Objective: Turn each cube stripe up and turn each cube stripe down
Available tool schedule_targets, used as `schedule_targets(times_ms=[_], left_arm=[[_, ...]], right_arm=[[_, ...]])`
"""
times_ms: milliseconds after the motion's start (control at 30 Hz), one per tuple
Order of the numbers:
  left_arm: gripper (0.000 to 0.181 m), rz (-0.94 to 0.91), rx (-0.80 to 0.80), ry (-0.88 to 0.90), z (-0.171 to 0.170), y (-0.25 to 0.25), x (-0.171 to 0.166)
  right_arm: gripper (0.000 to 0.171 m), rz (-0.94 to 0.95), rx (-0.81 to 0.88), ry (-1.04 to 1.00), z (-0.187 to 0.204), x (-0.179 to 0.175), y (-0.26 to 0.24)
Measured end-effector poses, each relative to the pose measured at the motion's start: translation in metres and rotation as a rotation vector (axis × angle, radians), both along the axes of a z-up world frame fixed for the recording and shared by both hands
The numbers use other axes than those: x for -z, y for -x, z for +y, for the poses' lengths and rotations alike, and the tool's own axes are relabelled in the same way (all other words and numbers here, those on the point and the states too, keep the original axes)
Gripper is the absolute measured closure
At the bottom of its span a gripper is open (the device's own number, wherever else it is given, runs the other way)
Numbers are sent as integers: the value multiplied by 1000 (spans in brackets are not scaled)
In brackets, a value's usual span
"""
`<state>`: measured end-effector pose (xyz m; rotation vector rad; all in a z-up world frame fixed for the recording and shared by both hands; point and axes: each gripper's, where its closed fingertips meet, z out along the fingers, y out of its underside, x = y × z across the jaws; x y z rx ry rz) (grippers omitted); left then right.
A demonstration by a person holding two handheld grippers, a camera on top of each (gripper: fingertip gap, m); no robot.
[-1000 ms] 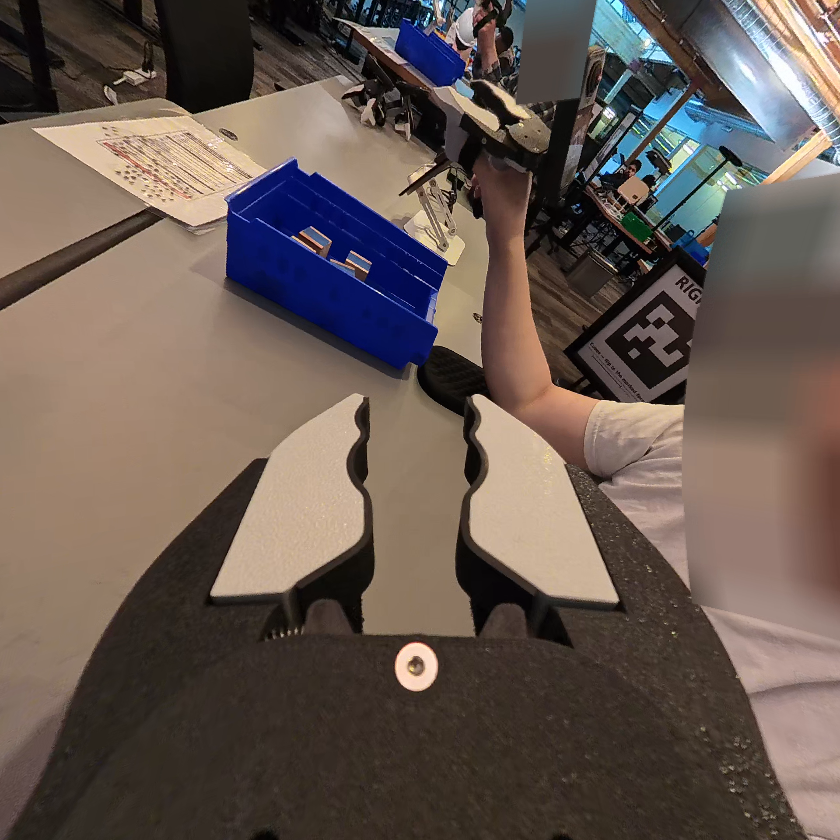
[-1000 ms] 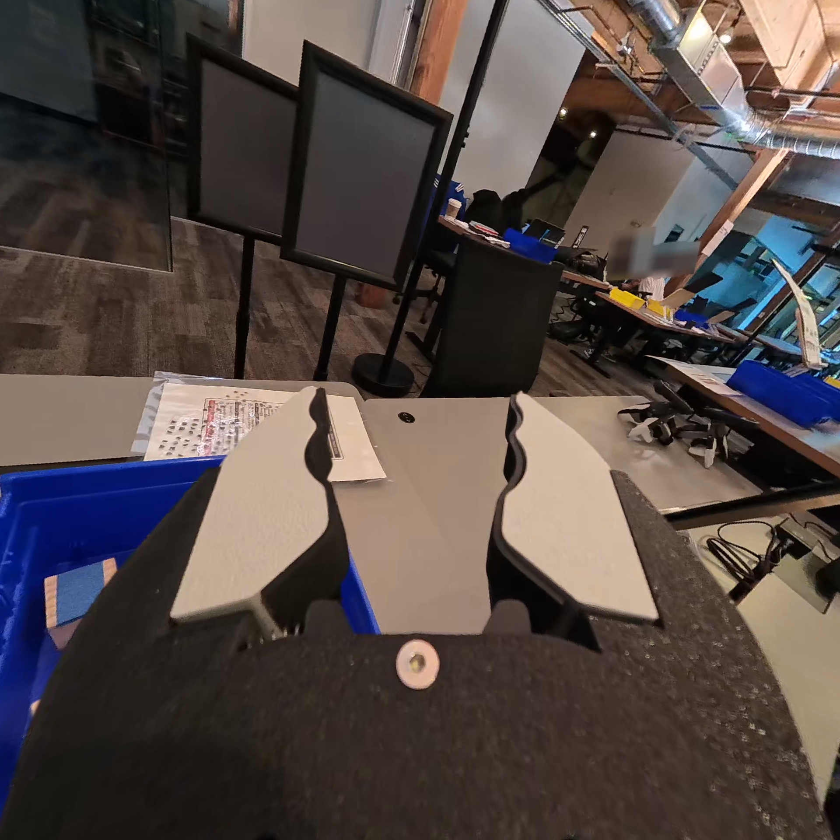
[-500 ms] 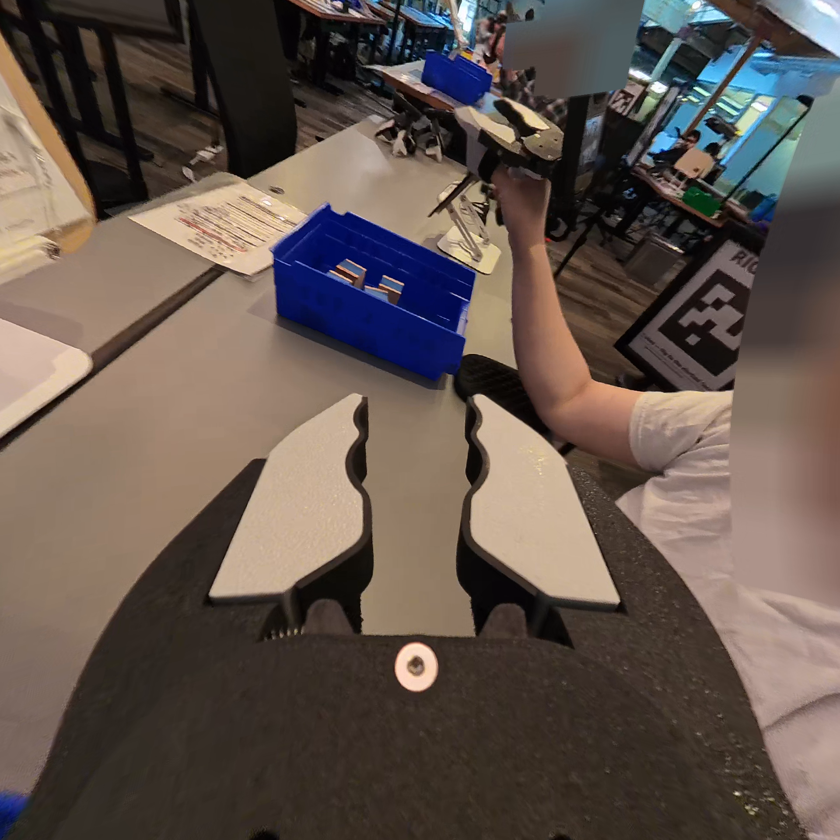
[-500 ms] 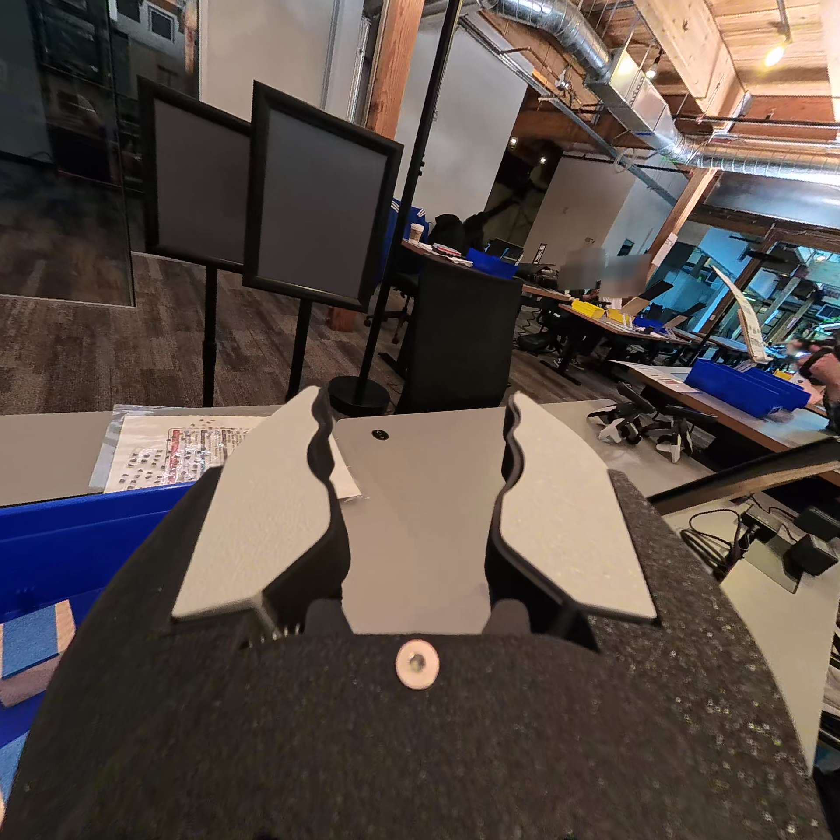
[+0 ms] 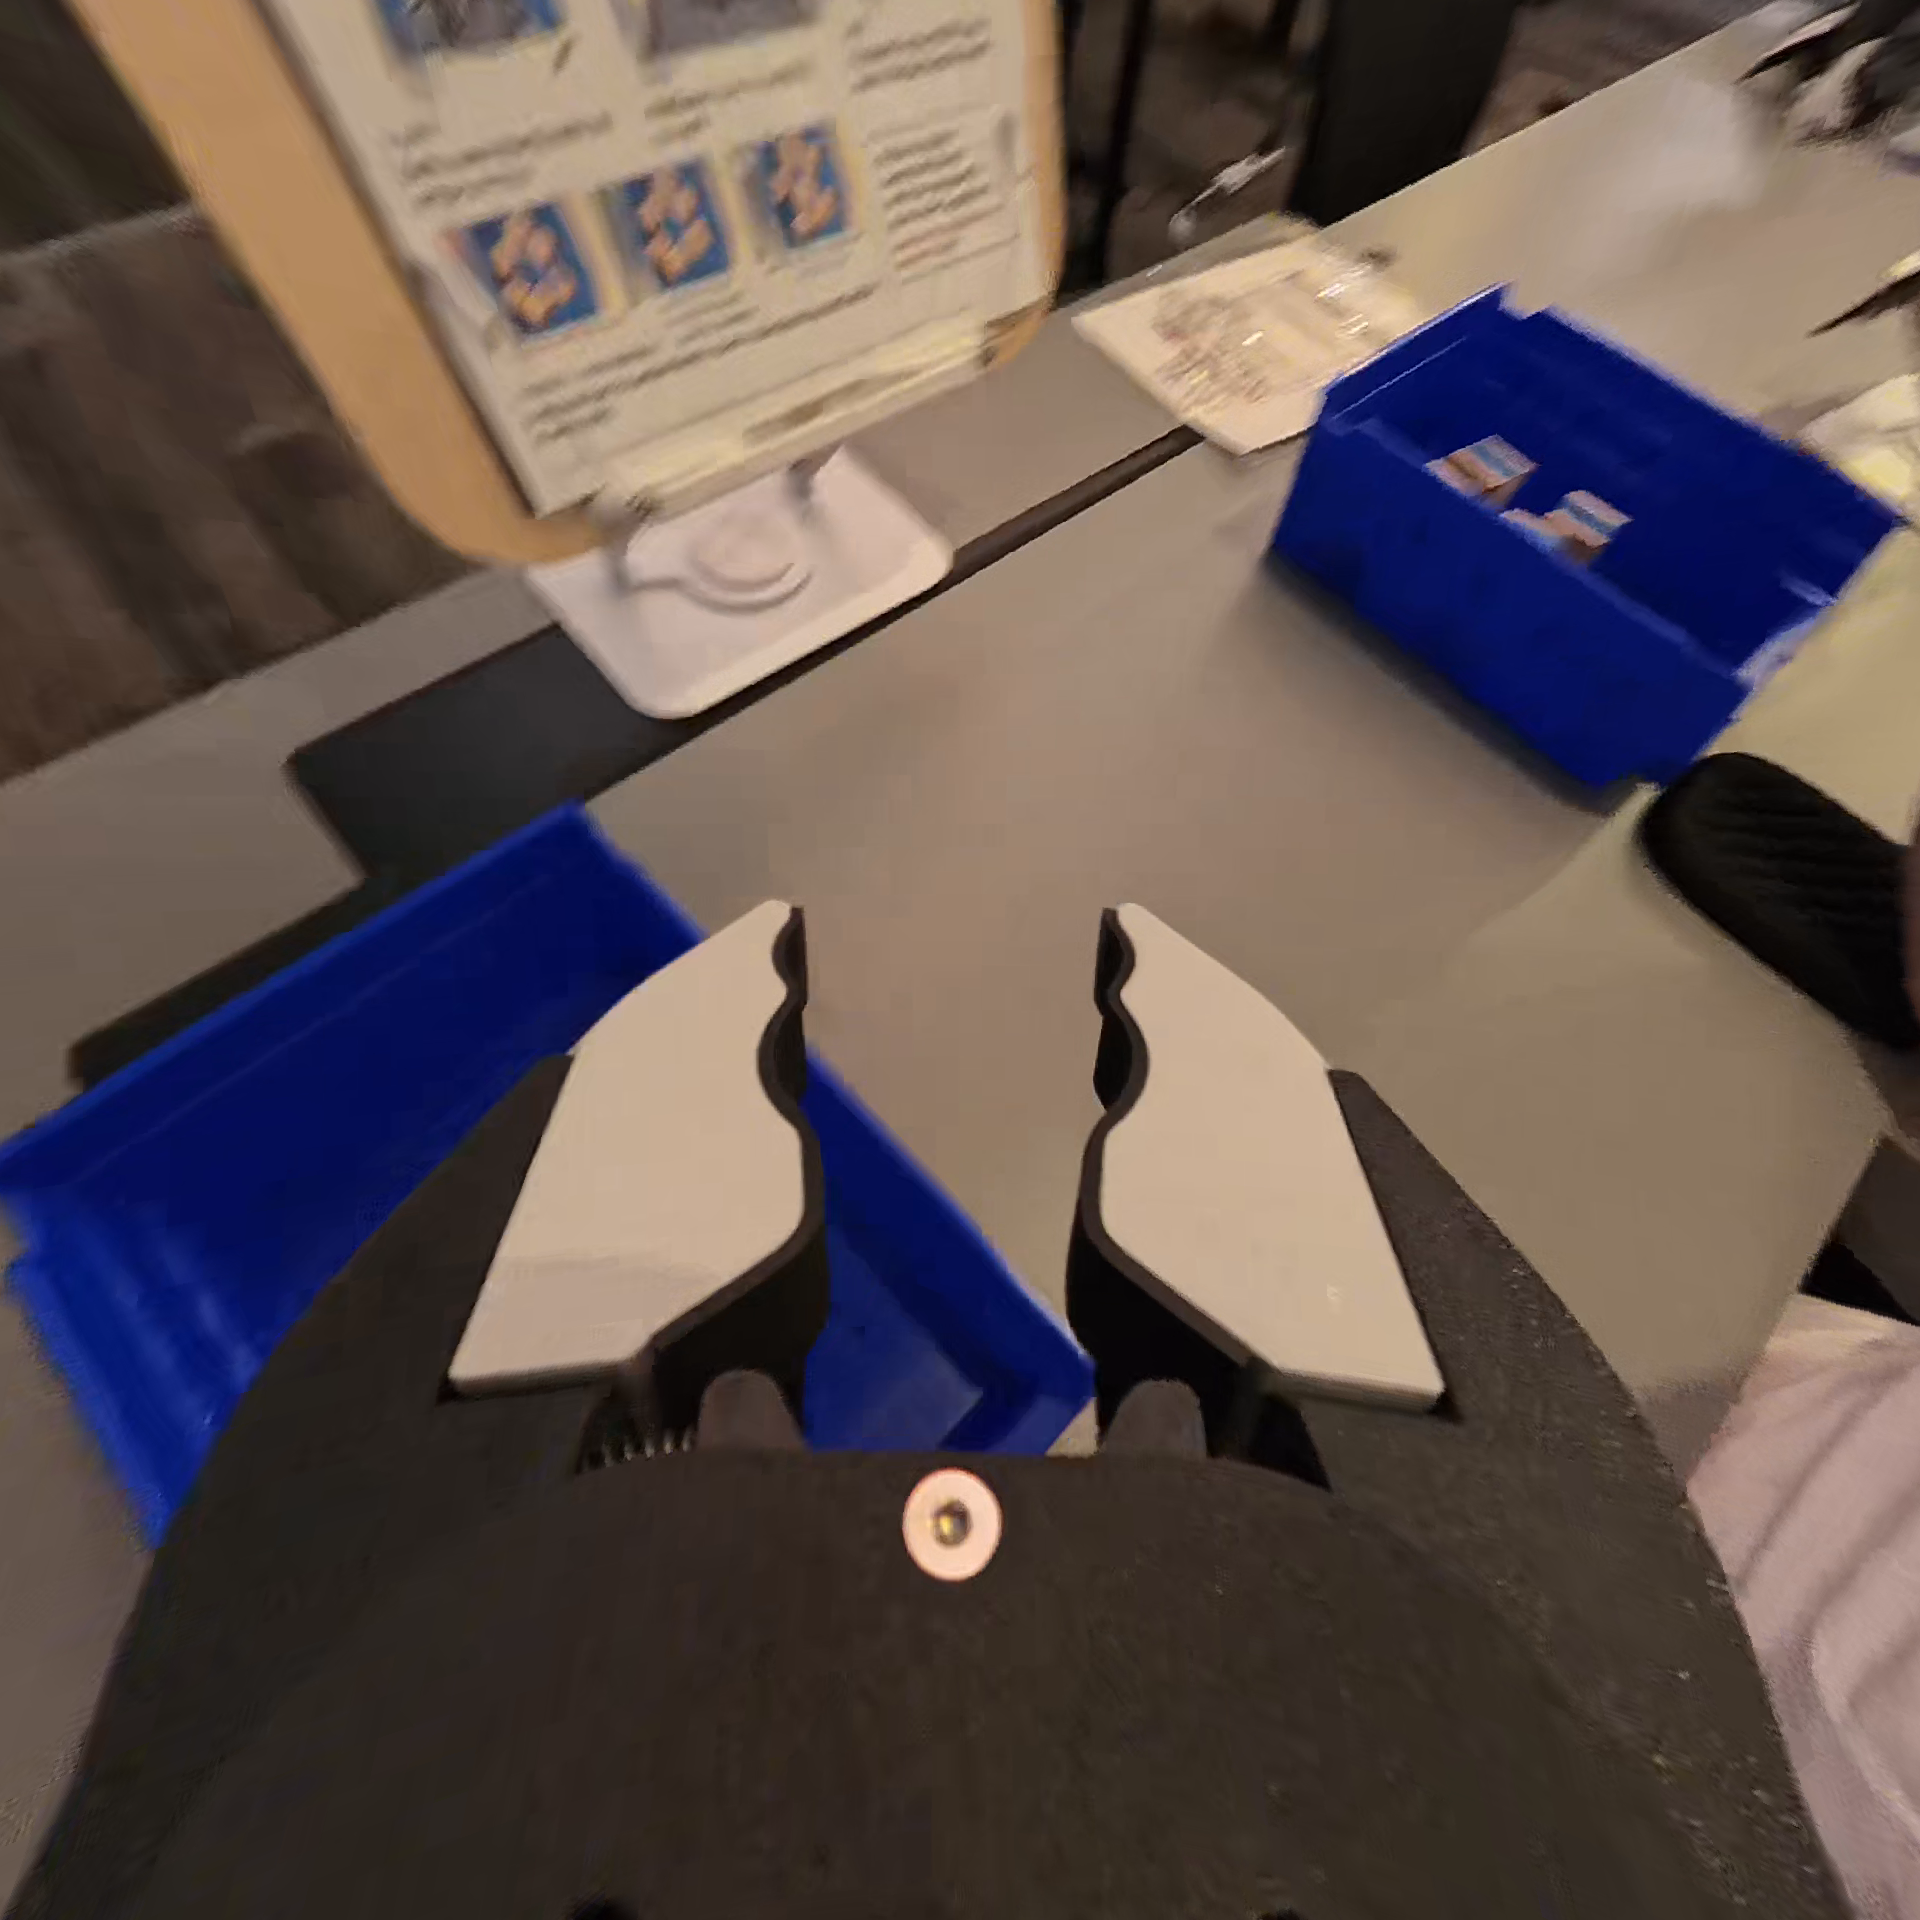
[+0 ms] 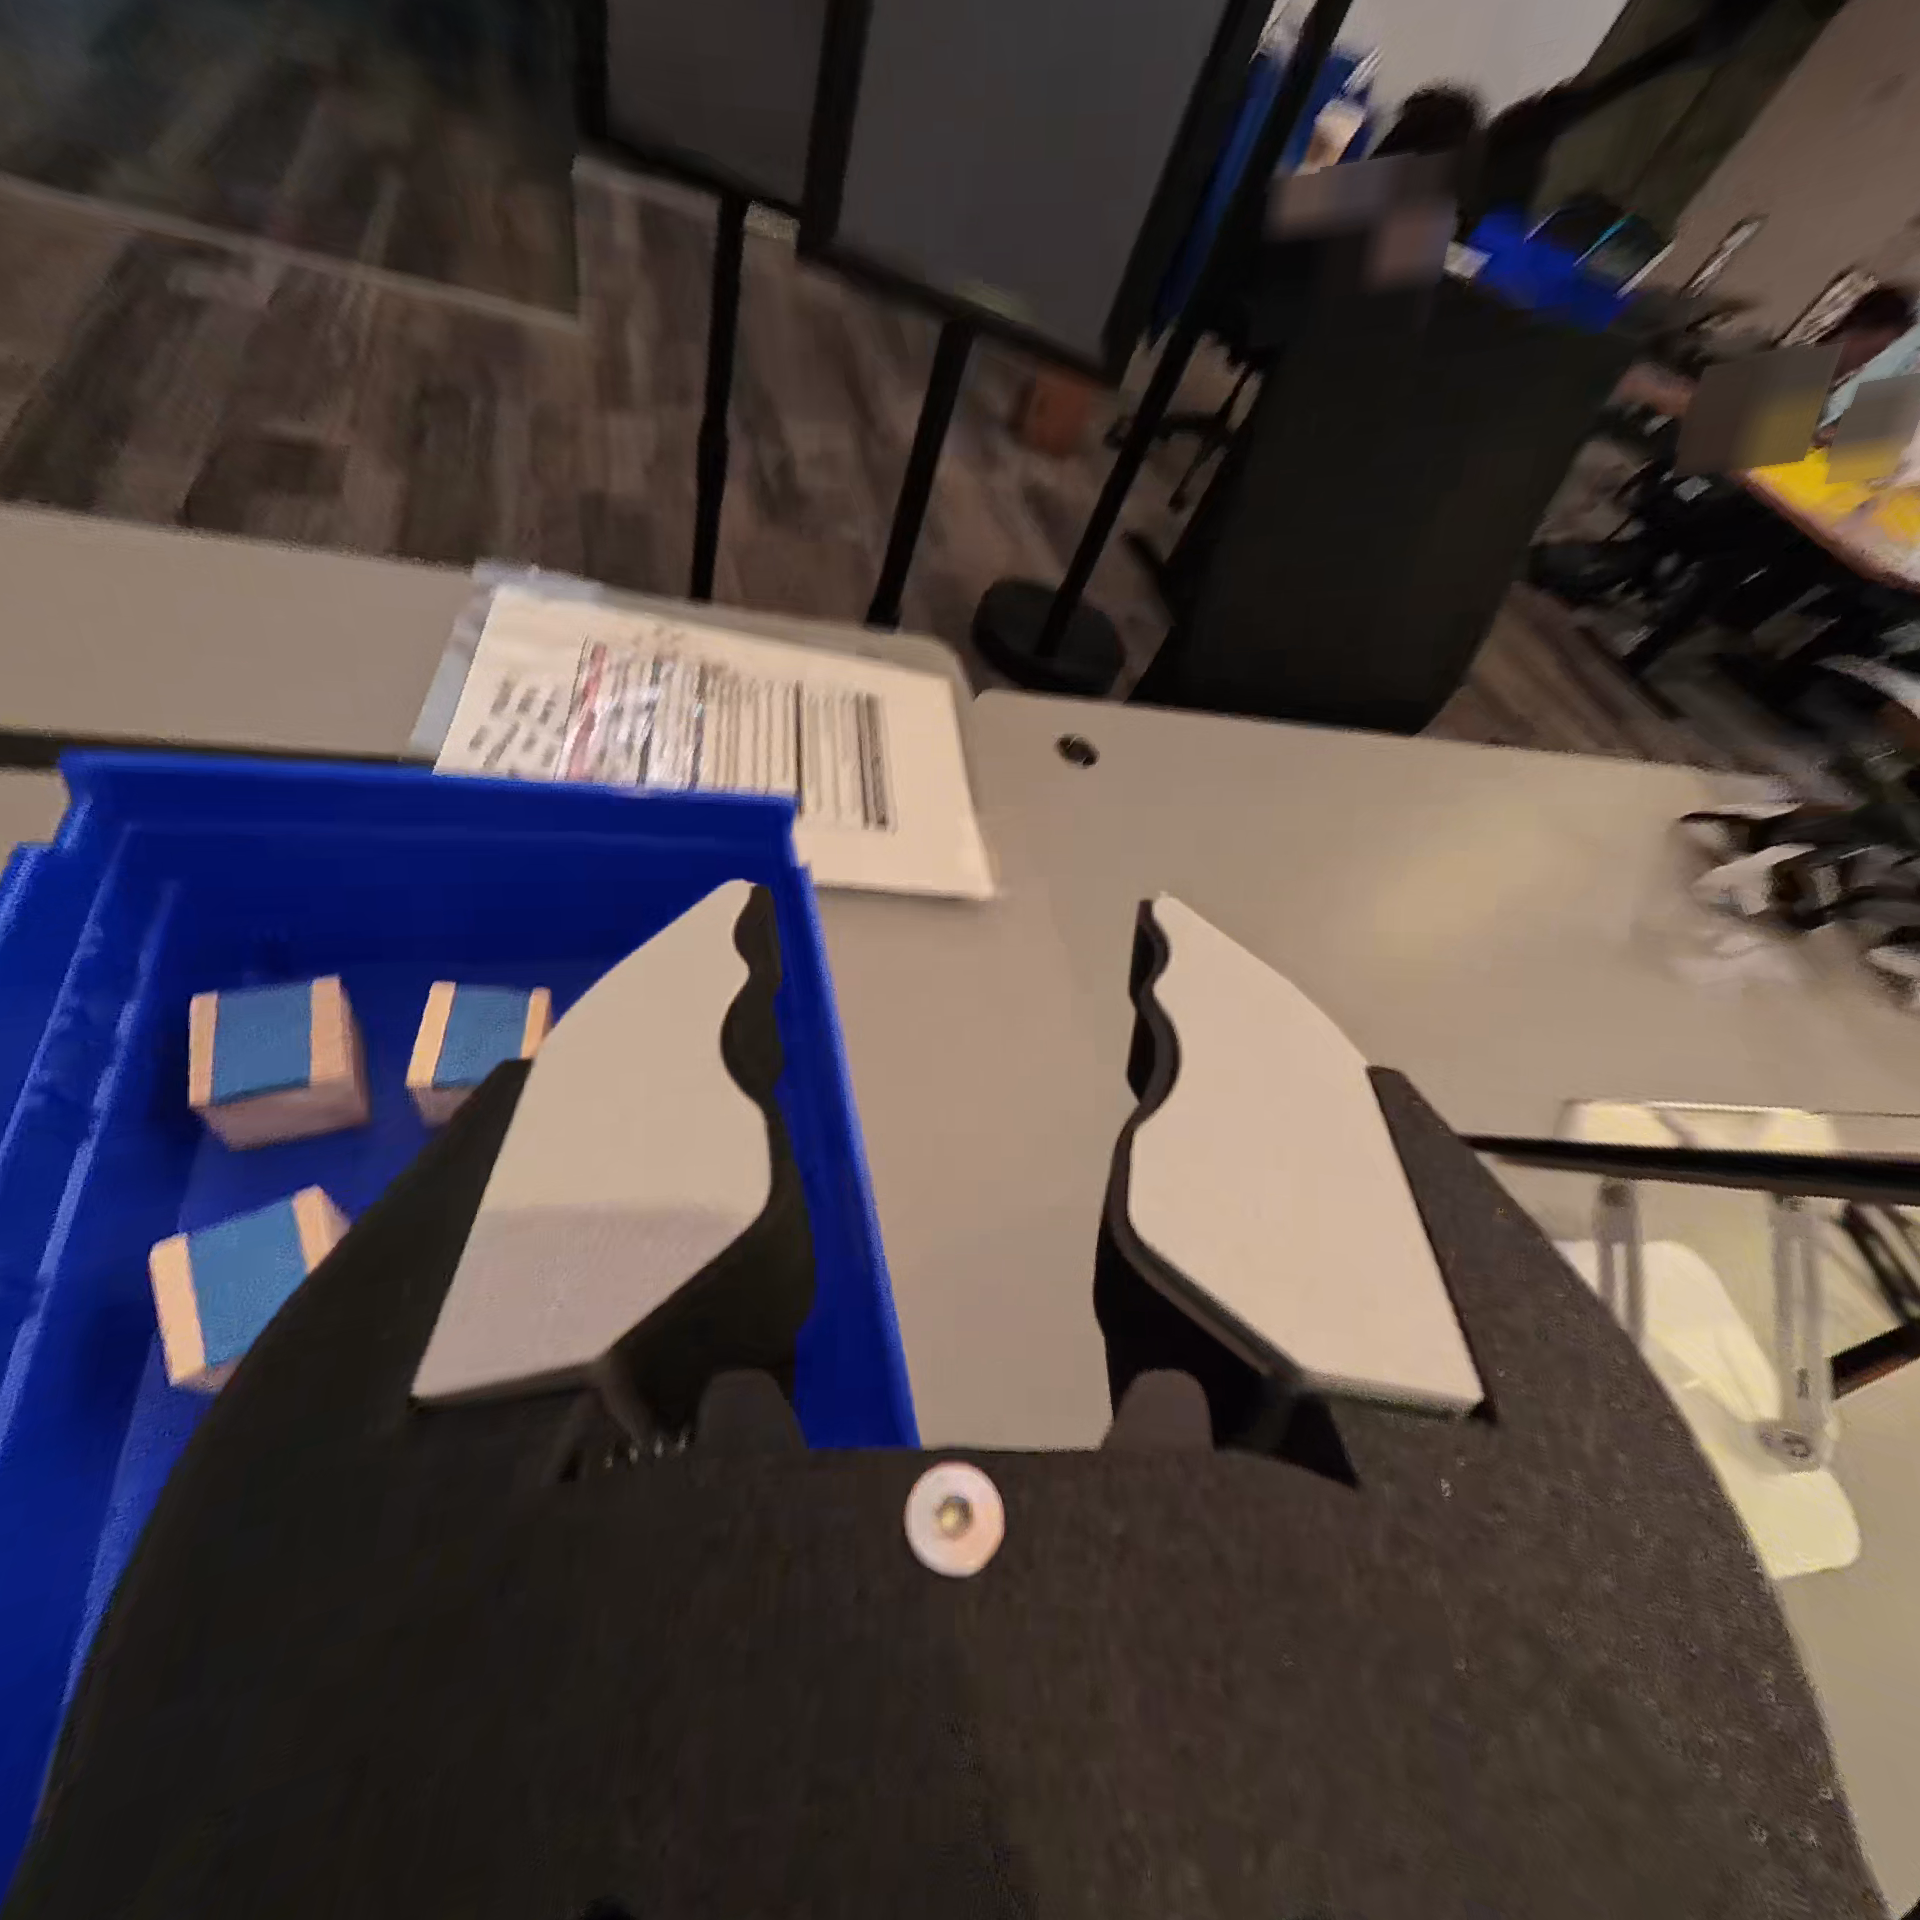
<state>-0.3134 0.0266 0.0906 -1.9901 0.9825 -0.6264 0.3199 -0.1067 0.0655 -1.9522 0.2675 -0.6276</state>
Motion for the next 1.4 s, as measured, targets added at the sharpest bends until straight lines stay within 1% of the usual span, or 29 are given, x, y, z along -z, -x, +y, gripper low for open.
schedule_targets(times_ms=[67,133,233,333,400,433,500,533,567,667,733,833,967,1067,1233,1400], left_arm=[[125,74,-104,32,18,35,19],[118,155,-237,37,40,79,36],[111,264,-444,39,67,147,60],[110,320,-543,96,76,183,85],[110,312,-563,163,79,192,103],[114,300,-567,205,80,194,113],[113,266,-561,291,83,193,131],[116,259,-561,340,82,193,141],[116,268,-566,381,82,194,151],[128,338,-582,480,76,199,176],[145,376,-584,518,71,199,185],[174,487,-621,498,72,210,191],[178,435,-595,542,72,199,191],[178,454,-578,523,72,191,191],[178,453,-531,508,68,163,192],[178,465,-499,498,58,128,192]], right_arm=[[104,99,-38,112,1,29,-1],[104,179,-49,196,1,54,-5],[106,262,-75,237,6,78,-9],[106,300,-79,260,10,92,-12],[105,311,-79,281,12,100,-13],[105,307,-73,290,12,104,-14],[105,308,-59,308,11,111,-18],[105,312,-51,312,10,115,-20],[106,317,-45,316,9,118,-22],[108,323,-30,337,6,126,-27],[109,329,-21,353,4,132,-30],[112,341,-3,348,3,132,-34],[114,334,-3,344,3,131,-36],[114,332,-12,336,4,130,-36],[118,340,-29,333,5,130,-33],[133,366,-81,355,5,133,-26]])
